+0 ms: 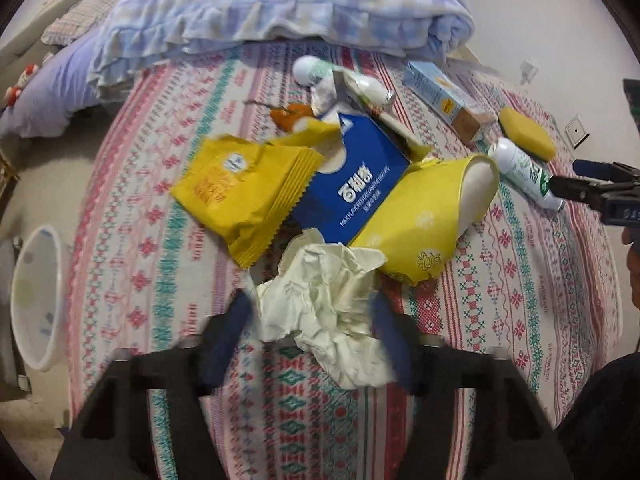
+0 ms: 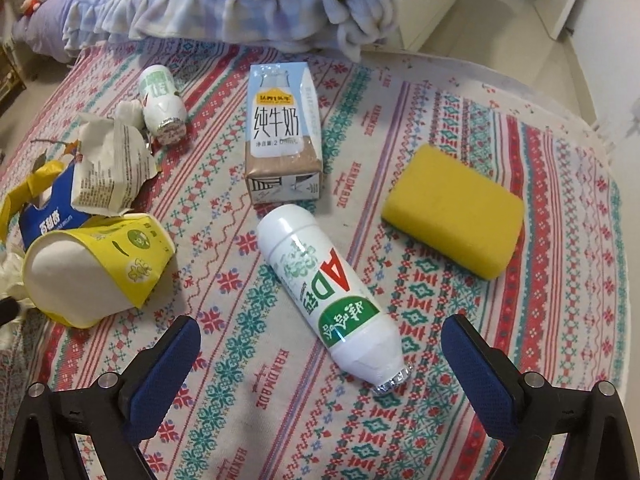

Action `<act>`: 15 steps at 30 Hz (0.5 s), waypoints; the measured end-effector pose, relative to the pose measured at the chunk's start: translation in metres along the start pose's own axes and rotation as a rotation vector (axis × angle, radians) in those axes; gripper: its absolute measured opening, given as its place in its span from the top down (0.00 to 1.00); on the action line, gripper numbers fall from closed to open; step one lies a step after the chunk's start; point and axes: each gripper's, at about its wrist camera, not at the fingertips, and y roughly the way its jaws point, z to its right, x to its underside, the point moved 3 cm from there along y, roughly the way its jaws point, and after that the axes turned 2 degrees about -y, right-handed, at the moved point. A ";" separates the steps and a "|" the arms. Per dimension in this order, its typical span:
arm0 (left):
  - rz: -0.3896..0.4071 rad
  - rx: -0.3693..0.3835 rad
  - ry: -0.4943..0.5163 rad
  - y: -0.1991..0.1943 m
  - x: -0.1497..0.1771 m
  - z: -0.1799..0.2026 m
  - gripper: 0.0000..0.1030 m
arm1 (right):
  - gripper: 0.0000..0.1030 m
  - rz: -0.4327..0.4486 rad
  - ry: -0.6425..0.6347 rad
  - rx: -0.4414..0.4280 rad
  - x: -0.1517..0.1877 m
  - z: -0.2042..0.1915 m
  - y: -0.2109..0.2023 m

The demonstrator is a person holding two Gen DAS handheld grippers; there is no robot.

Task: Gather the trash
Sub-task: 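Grasp the white-green bottle with the right tool while the left tool grasps crumpled tissue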

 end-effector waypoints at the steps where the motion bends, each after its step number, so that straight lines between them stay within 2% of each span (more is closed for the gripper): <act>1: 0.006 -0.009 -0.001 0.001 0.000 0.000 0.58 | 0.03 0.008 0.010 -0.005 0.000 0.002 -0.001; 2: 0.019 -0.025 0.005 0.001 0.000 -0.001 0.68 | 0.03 0.011 0.017 -0.007 0.000 0.004 -0.002; 4: 0.026 -0.022 -0.001 -0.001 -0.001 -0.004 0.77 | 0.05 0.005 0.029 -0.007 0.001 0.007 0.001; 10: 0.018 0.051 -0.063 -0.013 0.003 -0.018 0.84 | 0.21 -0.058 -0.014 0.001 -0.001 0.001 0.024; 11: 0.017 0.067 -0.074 -0.017 0.005 -0.020 0.84 | 0.29 -0.063 -0.017 0.002 -0.001 0.001 0.027; 13: 0.020 0.094 -0.092 -0.023 0.006 -0.024 0.84 | 0.58 -0.083 -0.019 -0.009 0.000 -0.002 0.032; 15: 0.026 0.123 -0.118 -0.033 0.009 -0.030 0.84 | 0.59 -0.087 -0.020 -0.031 0.002 -0.005 0.031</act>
